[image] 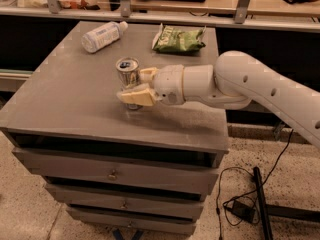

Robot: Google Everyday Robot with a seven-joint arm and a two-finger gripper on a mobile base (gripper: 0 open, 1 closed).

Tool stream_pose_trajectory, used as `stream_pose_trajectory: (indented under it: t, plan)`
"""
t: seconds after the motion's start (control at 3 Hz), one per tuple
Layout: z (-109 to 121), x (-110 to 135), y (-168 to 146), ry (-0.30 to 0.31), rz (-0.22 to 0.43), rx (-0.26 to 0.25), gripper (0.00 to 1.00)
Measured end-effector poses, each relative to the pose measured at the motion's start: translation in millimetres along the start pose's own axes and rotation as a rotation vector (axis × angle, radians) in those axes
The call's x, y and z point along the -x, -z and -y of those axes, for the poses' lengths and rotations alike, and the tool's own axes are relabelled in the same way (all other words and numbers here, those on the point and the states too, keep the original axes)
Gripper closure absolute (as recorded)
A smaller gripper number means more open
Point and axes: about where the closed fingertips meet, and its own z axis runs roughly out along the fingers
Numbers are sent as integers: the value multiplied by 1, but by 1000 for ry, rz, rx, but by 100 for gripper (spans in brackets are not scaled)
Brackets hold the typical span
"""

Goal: Knock redbull can over

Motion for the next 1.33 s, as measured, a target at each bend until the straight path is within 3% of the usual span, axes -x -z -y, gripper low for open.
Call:
stream_pose_trajectory:
  t: [0.33, 0.67, 1.0, 1.33]
  plan:
    - [5, 2, 0, -12, -45, -23, 78]
    - [11, 24, 2, 26, -114, -36, 99]
    - [15, 75, 9, 141, -274, -73, 100]
    - [19, 114, 24, 213, -442, -101, 100]
